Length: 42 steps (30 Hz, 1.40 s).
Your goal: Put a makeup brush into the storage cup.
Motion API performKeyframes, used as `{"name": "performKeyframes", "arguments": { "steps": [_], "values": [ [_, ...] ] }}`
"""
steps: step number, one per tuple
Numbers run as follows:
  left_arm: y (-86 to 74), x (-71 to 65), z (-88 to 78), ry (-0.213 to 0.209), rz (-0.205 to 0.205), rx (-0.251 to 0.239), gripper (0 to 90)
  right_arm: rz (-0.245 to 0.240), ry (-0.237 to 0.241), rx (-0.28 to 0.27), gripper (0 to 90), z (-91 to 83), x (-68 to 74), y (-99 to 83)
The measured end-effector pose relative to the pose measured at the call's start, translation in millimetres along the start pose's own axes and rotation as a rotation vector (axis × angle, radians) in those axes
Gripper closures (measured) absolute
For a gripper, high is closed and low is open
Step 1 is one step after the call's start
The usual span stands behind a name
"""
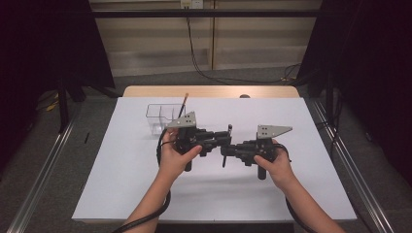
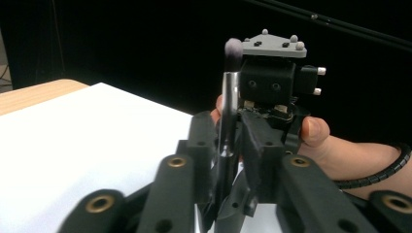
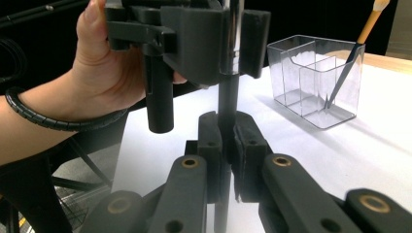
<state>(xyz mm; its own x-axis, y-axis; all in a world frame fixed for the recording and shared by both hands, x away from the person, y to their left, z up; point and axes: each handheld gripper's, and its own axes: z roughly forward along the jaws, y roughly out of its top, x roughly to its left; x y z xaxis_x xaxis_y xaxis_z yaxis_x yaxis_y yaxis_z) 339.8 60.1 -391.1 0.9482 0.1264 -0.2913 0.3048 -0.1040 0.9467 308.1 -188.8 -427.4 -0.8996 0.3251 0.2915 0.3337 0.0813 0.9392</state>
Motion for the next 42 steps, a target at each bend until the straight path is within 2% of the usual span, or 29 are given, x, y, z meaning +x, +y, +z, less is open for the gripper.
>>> {"name": "performKeyframes", "arguments": {
  "steps": [5, 10, 19, 25, 28, 42],
  "values": [
    [-0.3, -1.4, -0.6, 0.001, 0.004, 0.003, 82.8, -0.012, 0.005, 0.007, 84.3, 1.5, 0.7, -0.1],
    [0.5, -3.0, -3.5, 0.017, 0.021, 0.009, 83.7, -0.016, 0.007, 0.009, 84.3, 1.6, 1.2, 0.6],
    [1.0, -4.8, -6.0, 0.020, 0.036, 0.006, 83.9, -0.018, 0.011, 0.007, 83.5, 2.0, 2.2, 0.8],
    [2.0, -5.1, -8.5, 0.026, 0.040, -0.004, 84.0, -0.021, -0.005, 0.009, 76.9, 1.5, 1.7, -0.1],
    [3.1, -5.1, -10.7, 0.031, 0.043, -0.010, 84.0, -0.039, -0.017, 0.029, 67.3, 0.8, 2.6, -0.3],
    [5.4, -4.7, -23.8, 0.080, 0.058, -0.017, 83.9, -0.088, -0.044, 0.031, 24.5, -5.7, 3.3, 1.1]
  ]
}}
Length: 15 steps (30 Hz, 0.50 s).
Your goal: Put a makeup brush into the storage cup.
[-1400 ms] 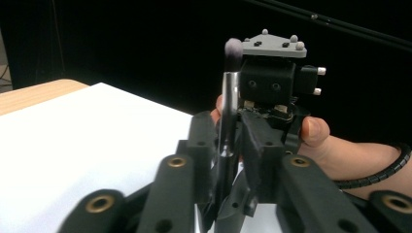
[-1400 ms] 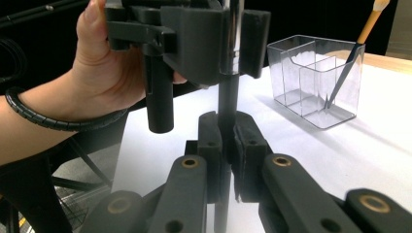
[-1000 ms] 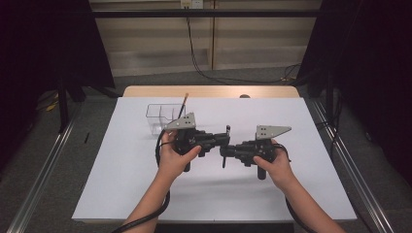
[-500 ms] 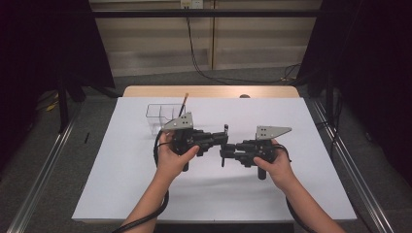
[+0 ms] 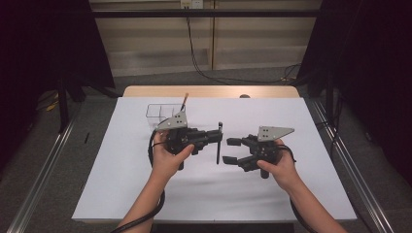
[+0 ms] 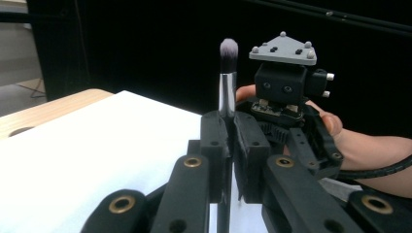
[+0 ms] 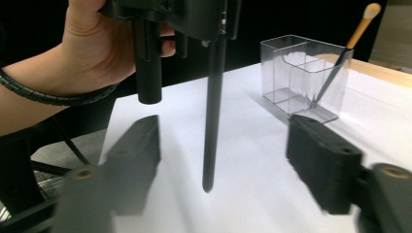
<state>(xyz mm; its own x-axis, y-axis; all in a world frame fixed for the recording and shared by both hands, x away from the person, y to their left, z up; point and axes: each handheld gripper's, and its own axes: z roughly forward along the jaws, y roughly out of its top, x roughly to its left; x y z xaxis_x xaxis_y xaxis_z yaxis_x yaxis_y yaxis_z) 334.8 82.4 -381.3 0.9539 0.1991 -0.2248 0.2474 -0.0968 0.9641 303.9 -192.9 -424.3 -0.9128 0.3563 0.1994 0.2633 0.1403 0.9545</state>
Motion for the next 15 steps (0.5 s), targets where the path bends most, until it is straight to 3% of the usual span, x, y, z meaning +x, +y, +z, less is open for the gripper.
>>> {"name": "performKeyframes", "arguments": {
  "steps": [5, 15],
  "values": [
    [0.2, 2.3, -4.4, 0.019, 0.002, -0.008, 83.9, -0.013, -0.017, 0.014, 12.3, -4.7, -2.1, -1.6],
    [3.2, 6.3, -14.1, 0.065, 0.015, -0.018, 83.9, -0.023, -0.057, 0.024, 5.5, -17.8, -2.3, -3.5]
  ]
}}
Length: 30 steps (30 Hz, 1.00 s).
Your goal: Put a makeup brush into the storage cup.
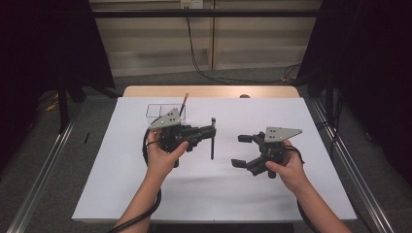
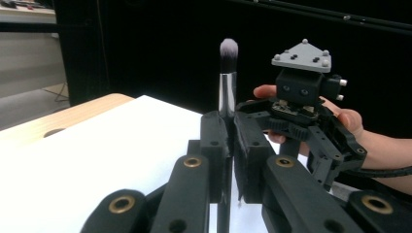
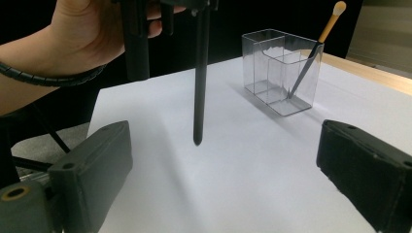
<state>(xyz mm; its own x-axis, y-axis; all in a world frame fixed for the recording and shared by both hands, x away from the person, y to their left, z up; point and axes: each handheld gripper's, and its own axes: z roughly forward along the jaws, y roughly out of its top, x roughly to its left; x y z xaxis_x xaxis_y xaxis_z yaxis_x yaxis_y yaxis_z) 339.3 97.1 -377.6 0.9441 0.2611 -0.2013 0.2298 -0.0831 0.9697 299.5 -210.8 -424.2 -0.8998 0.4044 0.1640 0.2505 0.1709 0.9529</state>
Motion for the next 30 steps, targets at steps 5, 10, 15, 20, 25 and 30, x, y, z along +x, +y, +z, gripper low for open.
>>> {"name": "performKeyframes", "arguments": {
  "steps": [5, 10, 15, 20, 25, 30],
  "values": [
    [-0.2, 5.6, -4.8, 0.016, -0.008, -0.006, 83.8, 0.002, -0.002, 0.005, 4.6, -5.5, -0.5, -3.0],
    [0.0, 10.1, -9.8, 0.042, -0.007, -0.012, 83.8, 0.003, -0.011, 0.008, 4.5, -10.8, -1.2, -4.8],
    [1.9, 13.7, -14.9, 0.059, 0.001, -0.012, 83.8, -0.004, -0.017, 0.007, 4.3, -16.1, -1.9, -5.9],
    [4.1, 17.4, -19.3, 0.075, 0.001, -0.018, 83.9, -0.004, -0.025, 0.014, 4.3, -20.9, -2.6, -7.9],
    [4.2, 22.3, -21.6, 0.090, 0.000, -0.017, 83.9, -0.005, -0.032, 0.010, 4.1, -24.7, -3.5, -10.1],
    [4.7, 24.5, -20.9, 0.098, 0.004, -0.017, 83.9, -0.004, -0.040, 0.013, 4.1, -28.9, -4.7, -12.2]
  ]
}}
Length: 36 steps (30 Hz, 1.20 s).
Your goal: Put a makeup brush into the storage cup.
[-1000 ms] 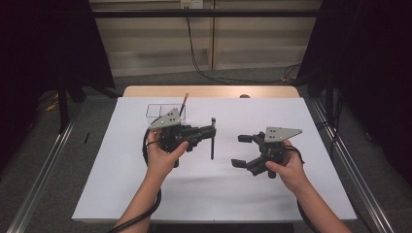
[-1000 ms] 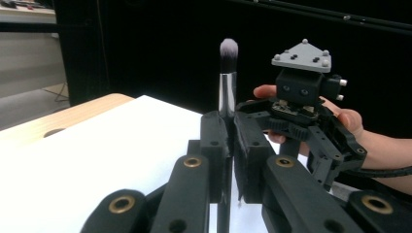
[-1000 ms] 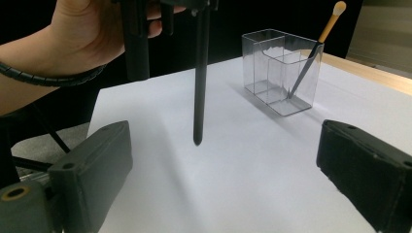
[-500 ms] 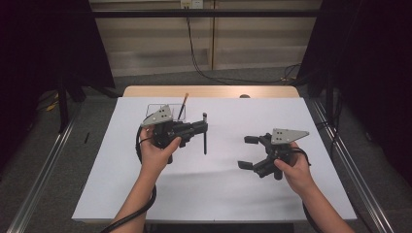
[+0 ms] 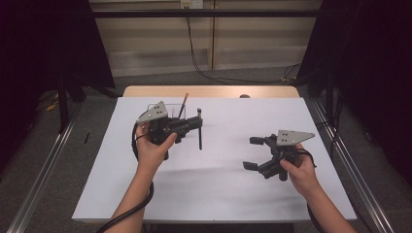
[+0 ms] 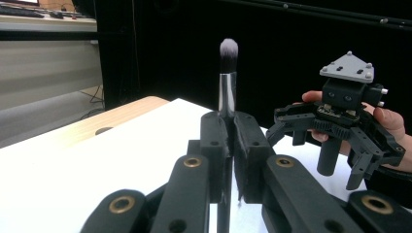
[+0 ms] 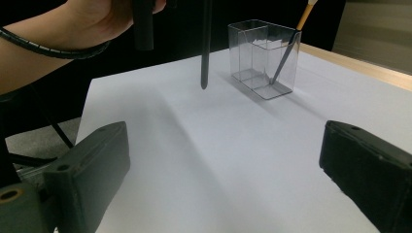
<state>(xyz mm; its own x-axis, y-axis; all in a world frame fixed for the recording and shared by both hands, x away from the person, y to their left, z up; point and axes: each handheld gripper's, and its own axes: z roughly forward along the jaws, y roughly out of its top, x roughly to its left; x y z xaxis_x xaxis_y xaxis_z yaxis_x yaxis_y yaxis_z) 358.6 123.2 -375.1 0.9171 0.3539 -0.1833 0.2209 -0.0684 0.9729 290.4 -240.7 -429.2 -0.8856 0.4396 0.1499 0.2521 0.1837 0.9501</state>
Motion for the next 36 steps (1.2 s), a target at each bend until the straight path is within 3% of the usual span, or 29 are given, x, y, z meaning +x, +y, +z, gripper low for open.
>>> {"name": "performKeyframes", "arguments": {
  "steps": [36],
  "values": [
    [7.8, 13.8, -8.1, 0.065, 0.021, -0.009, 83.9, 0.009, -0.107, 0.025, 4.0, -49.1, -7.6, -20.1]
  ]
}}
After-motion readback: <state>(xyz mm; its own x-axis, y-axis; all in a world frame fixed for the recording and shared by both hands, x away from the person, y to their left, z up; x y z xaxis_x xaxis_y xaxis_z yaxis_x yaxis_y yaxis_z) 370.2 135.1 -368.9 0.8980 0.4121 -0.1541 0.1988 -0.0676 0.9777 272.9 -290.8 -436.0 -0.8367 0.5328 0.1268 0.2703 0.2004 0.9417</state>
